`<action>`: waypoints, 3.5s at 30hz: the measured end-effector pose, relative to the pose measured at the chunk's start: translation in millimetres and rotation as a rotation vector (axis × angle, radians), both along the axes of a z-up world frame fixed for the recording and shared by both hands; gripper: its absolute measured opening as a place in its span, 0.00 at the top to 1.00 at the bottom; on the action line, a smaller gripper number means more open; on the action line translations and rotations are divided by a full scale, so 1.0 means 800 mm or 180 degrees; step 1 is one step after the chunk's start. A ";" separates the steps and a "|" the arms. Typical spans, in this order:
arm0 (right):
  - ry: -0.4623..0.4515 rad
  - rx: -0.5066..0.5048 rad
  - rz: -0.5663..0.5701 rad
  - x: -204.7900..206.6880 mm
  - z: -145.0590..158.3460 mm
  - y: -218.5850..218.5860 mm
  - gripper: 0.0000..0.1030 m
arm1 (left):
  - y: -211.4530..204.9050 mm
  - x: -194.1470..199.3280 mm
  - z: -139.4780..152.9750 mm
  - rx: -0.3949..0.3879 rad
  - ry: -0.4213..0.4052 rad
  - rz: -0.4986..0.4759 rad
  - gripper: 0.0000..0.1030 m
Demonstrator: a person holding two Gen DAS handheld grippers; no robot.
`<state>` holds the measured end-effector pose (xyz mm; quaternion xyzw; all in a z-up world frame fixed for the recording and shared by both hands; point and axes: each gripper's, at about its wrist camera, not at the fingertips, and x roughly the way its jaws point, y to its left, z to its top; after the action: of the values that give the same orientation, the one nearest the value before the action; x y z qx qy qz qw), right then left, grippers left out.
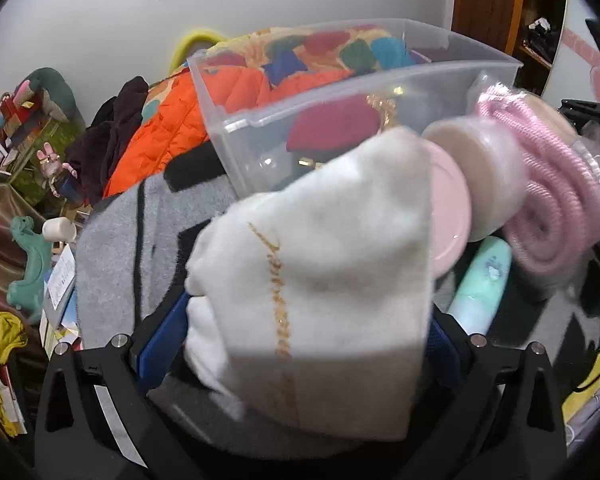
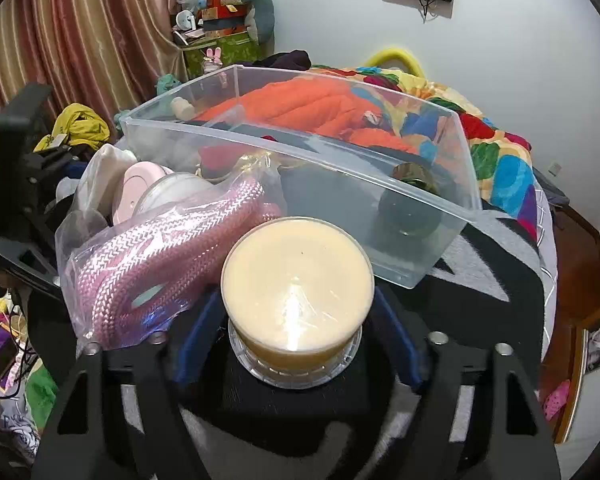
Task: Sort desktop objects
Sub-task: 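Grasp the cream candle jar with the right gripper while the left grasps the white cloth bag, then carry the candle jar and white bag into the clear box and release both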
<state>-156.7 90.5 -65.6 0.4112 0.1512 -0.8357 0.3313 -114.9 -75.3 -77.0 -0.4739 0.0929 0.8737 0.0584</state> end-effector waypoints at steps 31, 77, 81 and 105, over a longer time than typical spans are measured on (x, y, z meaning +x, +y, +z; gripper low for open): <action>-0.0086 -0.0337 -0.0185 0.006 0.035 0.046 0.46 | -0.062 0.049 0.074 0.0698 0.0366 0.0339 0.66; -0.0017 -0.0514 -0.0237 -0.107 0.078 -0.025 0.46 | -0.006 -0.104 0.118 0.0651 0.0454 0.0063 0.76; -0.0063 -0.0393 -0.0202 -0.117 0.062 -0.040 0.46 | -0.005 -0.116 0.097 0.0708 0.0325 0.0052 0.76; 0.0127 -0.0155 -0.0086 -0.099 0.040 -0.067 0.44 | 0.015 -0.114 0.065 0.0380 0.0280 0.0140 0.36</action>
<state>-235.5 36.8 -33.4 0.3882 0.1318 -0.8515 0.3268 -206.2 -63.4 -25.0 -0.4326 0.0328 0.8988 0.0632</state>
